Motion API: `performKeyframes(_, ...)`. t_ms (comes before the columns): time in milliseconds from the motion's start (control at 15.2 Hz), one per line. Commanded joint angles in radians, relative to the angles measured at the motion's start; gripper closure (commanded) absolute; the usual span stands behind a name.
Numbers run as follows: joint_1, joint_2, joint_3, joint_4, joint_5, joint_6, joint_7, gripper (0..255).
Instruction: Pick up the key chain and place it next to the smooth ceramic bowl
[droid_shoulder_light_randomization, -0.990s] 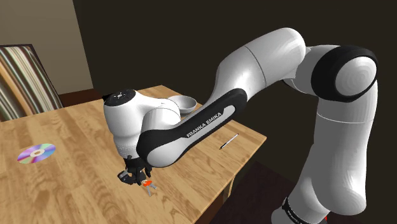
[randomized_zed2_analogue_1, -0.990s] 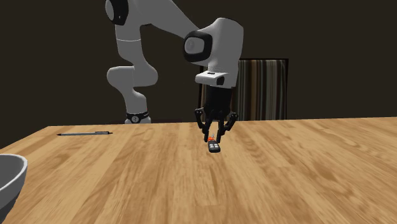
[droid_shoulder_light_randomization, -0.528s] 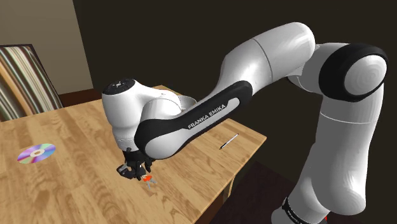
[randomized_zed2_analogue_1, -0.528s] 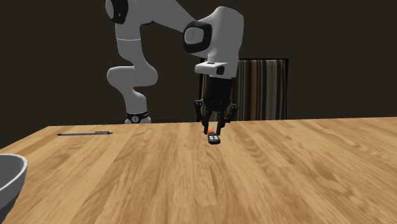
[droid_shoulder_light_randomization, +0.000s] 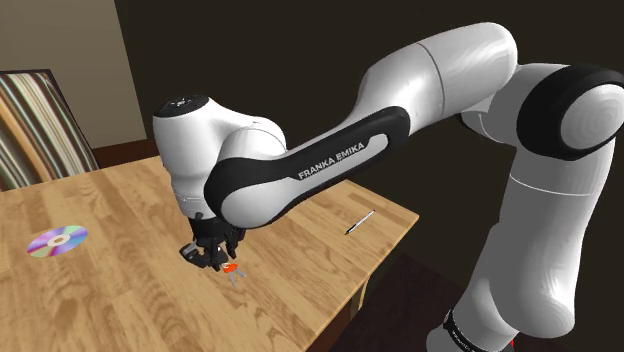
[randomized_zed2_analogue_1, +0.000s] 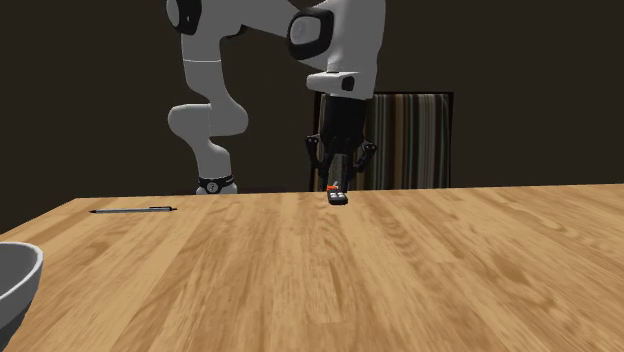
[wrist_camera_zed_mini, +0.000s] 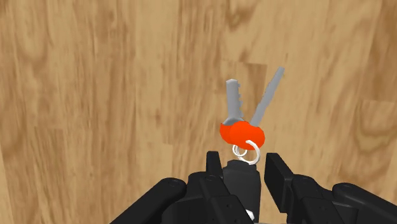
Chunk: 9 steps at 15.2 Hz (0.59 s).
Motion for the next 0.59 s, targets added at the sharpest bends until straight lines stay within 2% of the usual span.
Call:
performKeyframes(0, -0.001, -0.008, 0.001, 0.019, 0.007, -0.025, -0.009, 255)
performKeyframes(528, -0.004, -0.039, 0.007, 0.090, 0.032, -0.120, -0.035, 255)
